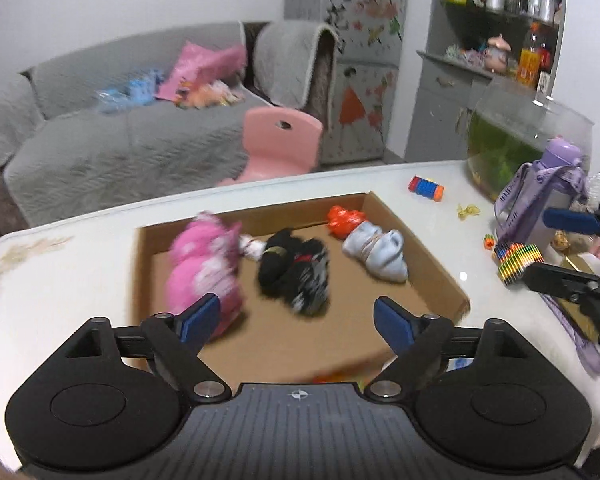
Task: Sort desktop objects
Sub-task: 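Move both held socks over the box and open both grippers, then grasp the white wrapped sock with the left gripper while the right gripper grasps the black-pink sock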
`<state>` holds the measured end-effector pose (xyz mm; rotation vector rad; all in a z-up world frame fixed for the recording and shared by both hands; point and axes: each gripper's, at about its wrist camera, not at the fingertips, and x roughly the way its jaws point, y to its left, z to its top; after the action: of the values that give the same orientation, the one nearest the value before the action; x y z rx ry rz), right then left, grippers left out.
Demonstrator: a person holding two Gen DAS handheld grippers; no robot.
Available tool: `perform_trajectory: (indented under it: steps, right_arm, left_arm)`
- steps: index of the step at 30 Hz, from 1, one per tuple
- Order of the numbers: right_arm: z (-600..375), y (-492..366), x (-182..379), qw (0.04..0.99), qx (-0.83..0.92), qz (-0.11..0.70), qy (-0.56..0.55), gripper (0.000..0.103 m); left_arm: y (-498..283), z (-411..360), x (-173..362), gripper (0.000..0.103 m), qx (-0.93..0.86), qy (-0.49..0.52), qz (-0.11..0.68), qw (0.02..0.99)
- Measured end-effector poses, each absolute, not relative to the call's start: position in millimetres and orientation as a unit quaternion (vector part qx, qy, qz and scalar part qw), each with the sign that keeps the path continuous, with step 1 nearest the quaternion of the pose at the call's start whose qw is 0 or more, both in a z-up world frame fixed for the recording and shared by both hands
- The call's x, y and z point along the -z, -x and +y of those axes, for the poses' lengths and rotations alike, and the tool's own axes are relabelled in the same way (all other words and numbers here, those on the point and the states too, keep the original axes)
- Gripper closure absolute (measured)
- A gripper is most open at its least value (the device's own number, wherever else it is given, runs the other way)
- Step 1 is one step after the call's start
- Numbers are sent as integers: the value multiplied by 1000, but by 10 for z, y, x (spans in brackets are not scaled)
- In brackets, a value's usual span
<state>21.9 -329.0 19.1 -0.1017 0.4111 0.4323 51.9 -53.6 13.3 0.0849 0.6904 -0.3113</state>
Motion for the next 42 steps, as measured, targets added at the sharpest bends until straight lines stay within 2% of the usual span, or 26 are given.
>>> perform_trajectory:
  steps: [4,11,22,31,39,42]
  right_arm:
    - [-3329,65,-43,953,-214,211,37,13]
    - [-3267,399,246,945,-224,237,35,12]
    - [-3129,824,533,930,-252,266,22,12]
    - [-2910,1160,664,926,-260,274,23,9]
    - [-2739,1279,796,947,-172,270,-37,7]
    - [-2666,1296,869,949,-164,267,-28,7]
  left_arm:
    - [-42,-161,-41,12,130,-33,340,931]
    - [549,155,428,12,100,-26,376,921]
    - [1010,25,686,12,109,-10,399,910]
    - [1029,-325,774,12,117,-57,381,915]
    - [757,-324,830,12,112,-39,379,918]
    - [616,-309,851,12,122,-21,386,914]
